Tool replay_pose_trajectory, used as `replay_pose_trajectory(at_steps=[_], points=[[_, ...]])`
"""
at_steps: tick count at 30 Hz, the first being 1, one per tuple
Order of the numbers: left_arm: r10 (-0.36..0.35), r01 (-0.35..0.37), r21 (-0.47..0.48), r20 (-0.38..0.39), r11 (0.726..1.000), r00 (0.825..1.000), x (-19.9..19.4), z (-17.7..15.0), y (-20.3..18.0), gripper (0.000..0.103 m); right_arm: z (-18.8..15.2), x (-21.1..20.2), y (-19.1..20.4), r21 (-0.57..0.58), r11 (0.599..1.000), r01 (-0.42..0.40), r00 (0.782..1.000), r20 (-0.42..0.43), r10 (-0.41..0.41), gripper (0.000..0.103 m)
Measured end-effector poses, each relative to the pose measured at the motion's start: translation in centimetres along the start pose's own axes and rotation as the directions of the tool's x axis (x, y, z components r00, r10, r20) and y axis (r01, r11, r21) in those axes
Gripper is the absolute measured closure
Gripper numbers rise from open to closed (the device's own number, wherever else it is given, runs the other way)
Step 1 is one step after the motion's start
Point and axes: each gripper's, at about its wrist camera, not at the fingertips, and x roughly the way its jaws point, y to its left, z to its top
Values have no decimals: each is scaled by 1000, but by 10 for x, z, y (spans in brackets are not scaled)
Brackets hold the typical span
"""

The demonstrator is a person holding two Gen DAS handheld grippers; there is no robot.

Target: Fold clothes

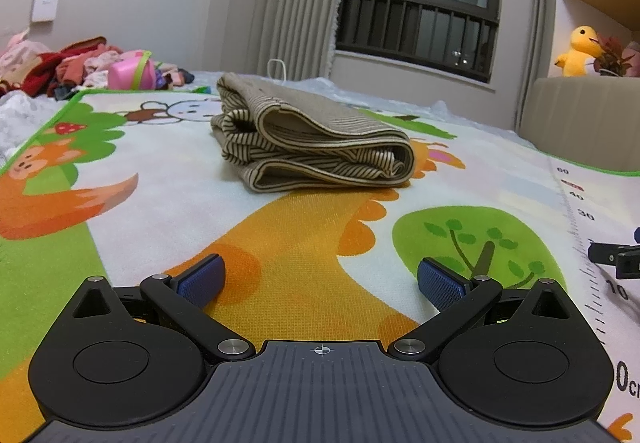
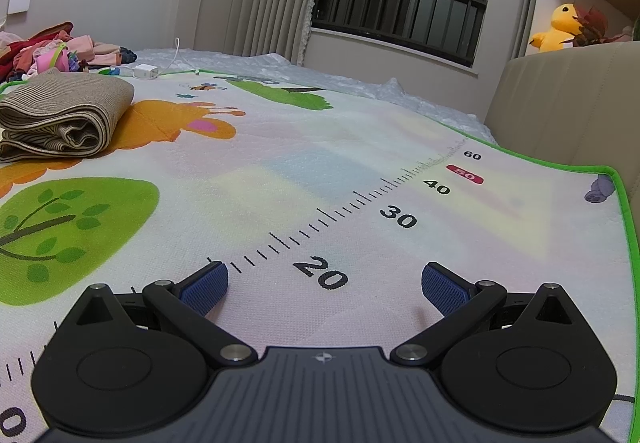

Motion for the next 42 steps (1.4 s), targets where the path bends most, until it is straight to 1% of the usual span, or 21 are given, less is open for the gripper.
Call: replay_pose_trajectory(at_steps=[7,19,22,25,27,29,32,35,39,41,42], points=[[13,-13,7,18,1000,1000,-1,-3,-2,0,0,-1,1,-1,1000,1,1000,1,-1,0],[8,-8,0,21,1000,1000,-1,-2,0,0,-1,-2,1,0,1000,0,1000,0,0,0],[14,-15,7,20,1000,1000,-1,-3,-1,0,-1,-2,0,4,999,-35,999,0,35,0],[21,-21,15,17,1000,1000,0,-3,-3,0,-1,-1,-7,23,993,-115,993,-8,115,0],[23,-23,16,17,1000,1000,0,-3,-3,0,-1,1,-12,46,985,-166,986,-25,168,0],[25,-25,16,17,1000,1000,0,-3,-4,0,-1,5,-18,83,971,-225,973,-42,229,0],[24,-24,13,16,1000,1000,0,-2,-3,0,-1,9,-24,135,951,-278,957,-53,287,0],[24,-24,6,13,1000,1000,0,-2,-2,0,-1,10,-24,154,946,-287,953,-53,298,0],[24,-24,2,6,1000,1000,1,0,-2,0,1,7,-20,153,951,-267,958,-60,279,0],[20,-20,-2,0,1000,1000,1,0,-2,0,7,4,-24,142,953,-268,959,-60,278,0],[19,-19,-4,-2,1000,1000,1,1,-1,0,10,2,-29,129,958,-256,963,-52,264,0]])
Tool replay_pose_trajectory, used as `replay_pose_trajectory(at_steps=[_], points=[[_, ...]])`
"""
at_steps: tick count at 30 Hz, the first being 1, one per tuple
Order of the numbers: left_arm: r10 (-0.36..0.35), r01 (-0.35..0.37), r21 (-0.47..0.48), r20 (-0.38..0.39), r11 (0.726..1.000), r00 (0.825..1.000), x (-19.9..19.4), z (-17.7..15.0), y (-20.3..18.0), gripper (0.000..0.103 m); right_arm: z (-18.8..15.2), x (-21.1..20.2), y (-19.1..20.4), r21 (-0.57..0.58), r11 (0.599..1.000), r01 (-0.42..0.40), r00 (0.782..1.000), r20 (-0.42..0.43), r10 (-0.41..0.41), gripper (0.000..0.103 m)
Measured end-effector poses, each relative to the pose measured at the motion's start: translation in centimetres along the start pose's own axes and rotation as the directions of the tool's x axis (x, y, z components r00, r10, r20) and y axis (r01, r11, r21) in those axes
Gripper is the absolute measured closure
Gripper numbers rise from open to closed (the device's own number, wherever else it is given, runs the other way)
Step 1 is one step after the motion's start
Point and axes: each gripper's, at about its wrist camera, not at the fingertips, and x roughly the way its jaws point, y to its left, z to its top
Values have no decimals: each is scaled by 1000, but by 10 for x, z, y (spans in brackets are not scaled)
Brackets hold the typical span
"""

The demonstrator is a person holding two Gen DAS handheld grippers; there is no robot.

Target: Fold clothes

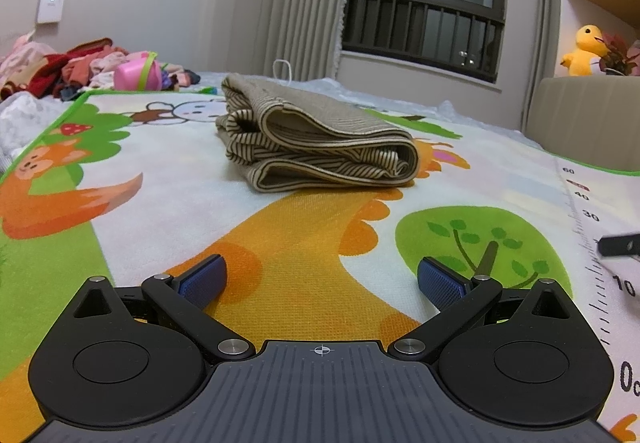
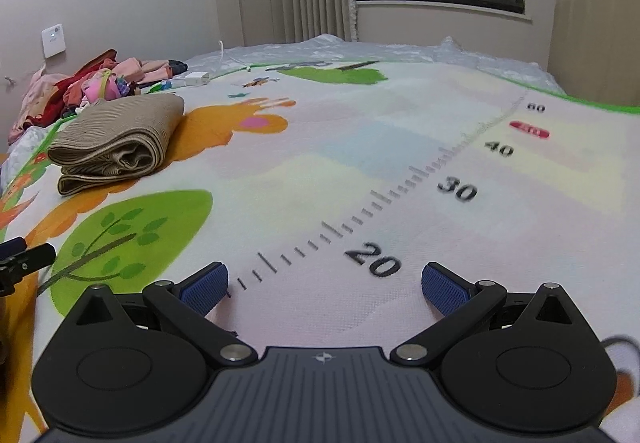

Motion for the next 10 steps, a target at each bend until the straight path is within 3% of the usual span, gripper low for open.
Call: replay_pose_trajectory(at_steps=[3,6,9,10], points=[[-2,2,-2,-1,1000,1000,0,0,-1,0,15,-7,-25,-43,987,152,988,46,-151,0],[-10,10,-17,1,1000,1000,-2,2,1,0,23,-5,-70,-70,952,297,954,66,-293,0],[-35,36,-56,19,998,999,-6,9,9,0,12,13,-114,-105,902,420,906,-16,-424,0],[-45,47,-70,28,996,999,-8,15,13,0,5,20,-125,-103,897,429,899,-43,-435,0]])
